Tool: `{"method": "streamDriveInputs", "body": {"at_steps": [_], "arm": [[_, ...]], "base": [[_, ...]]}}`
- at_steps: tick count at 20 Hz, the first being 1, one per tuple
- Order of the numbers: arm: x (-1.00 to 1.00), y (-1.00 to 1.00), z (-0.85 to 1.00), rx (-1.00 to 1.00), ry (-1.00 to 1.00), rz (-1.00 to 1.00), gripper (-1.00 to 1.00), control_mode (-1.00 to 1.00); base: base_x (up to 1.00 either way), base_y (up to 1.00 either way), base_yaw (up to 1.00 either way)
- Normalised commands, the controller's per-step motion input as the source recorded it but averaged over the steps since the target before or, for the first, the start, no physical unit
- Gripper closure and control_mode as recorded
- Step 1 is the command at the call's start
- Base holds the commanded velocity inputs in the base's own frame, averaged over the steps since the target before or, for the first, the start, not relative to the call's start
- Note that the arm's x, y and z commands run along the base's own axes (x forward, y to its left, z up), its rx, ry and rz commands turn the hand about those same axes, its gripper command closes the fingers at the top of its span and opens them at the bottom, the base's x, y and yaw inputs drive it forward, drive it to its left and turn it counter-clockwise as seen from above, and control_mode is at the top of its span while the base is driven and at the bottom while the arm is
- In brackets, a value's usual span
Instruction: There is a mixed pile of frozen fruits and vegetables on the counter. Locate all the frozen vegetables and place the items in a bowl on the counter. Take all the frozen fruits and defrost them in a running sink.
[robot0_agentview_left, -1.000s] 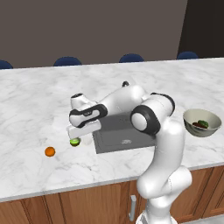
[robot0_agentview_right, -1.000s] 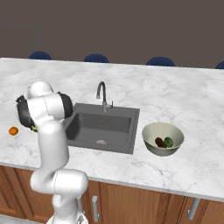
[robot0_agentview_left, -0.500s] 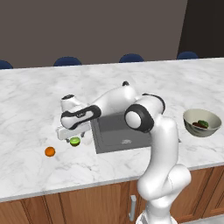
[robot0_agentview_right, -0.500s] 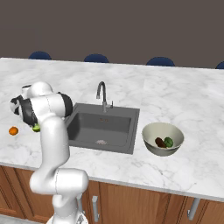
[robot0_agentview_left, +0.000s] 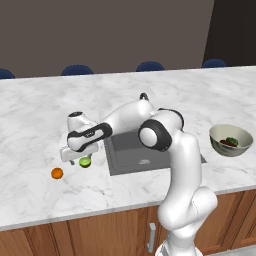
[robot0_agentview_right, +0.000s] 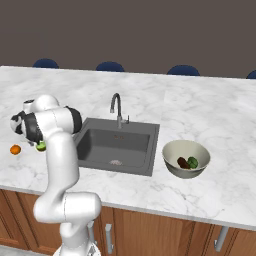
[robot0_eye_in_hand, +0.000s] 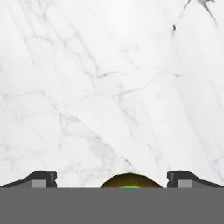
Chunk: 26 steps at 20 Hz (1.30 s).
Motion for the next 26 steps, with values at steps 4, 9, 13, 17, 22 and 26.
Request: {"method": "streamDriveInputs", "body": {"at_steps": [4,9,13,17,22,26], "arm": [[-0.1,-0.13,0.01,0.03,0.0,0.0,-1.0,-1.0],[-0.01,-0.03,-0.01,0.0,0.0,0.01,-1.0,-1.0],[-0.11,0.1,-0.09,0.0,0.0,0.03,-1.0,-1.0],[-0.12,0.1,-0.1,0.0,0.0,0.02,-1.0,-1.0],[0.0,0.0,-0.12,0.01,0.0,0.01,-1.0,-1.0],[-0.02,0.0,-0.2,0.02,0.01,0.02,1.0,-1.0]], "base": [[0.0,0.0,0.0],[0.0,0.0,0.0],[0.0,0.0,0.0],[0.0,0.0,0.0],[0.0,0.0,0.0],[0.0,0.0,0.0]]}}
